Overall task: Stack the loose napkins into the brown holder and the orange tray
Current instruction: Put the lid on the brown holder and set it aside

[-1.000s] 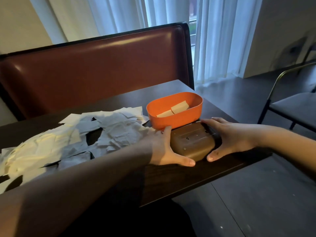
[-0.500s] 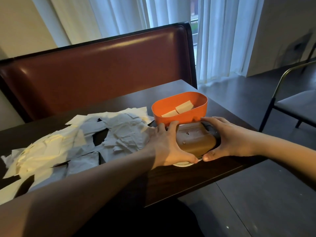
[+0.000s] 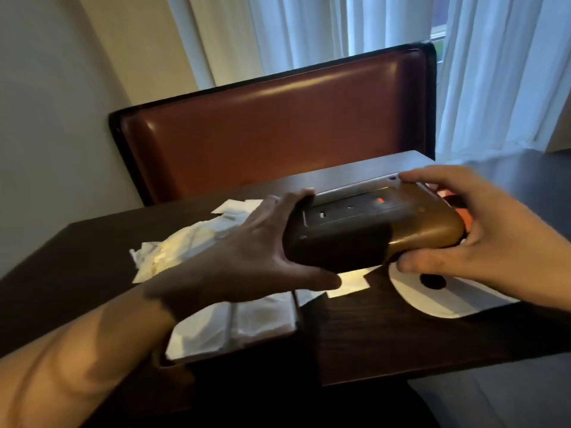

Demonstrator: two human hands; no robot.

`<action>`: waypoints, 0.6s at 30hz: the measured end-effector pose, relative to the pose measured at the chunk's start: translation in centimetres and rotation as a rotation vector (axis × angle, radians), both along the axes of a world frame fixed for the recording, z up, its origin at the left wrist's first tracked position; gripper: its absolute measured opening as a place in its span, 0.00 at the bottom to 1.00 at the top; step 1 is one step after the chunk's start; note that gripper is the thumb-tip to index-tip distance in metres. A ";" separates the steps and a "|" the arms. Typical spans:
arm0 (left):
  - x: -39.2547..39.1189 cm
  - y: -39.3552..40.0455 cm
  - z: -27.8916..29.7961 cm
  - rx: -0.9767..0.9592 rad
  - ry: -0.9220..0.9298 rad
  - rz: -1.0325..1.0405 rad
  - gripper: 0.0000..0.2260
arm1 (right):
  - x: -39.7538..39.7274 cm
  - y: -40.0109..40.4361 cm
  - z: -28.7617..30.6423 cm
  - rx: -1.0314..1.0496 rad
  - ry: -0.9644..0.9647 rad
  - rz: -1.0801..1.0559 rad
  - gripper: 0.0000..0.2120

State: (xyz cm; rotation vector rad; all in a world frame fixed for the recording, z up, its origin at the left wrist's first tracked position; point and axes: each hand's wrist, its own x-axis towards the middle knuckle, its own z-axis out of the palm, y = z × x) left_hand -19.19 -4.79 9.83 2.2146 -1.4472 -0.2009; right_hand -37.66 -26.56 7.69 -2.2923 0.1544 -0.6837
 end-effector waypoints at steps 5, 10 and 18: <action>1.5 7.8 -0.7 -0.070 -0.021 0.098 0.47 | 5.0 4.7 -2.1 0.148 -0.062 0.253 0.46; 4.1 12.3 -4.1 -0.124 0.098 0.160 0.46 | 8.4 9.4 -4.2 0.205 0.059 0.376 0.43; 4.7 15.9 -6.5 -0.085 -0.055 0.140 0.49 | 10.5 11.9 -5.3 0.080 0.171 0.377 0.44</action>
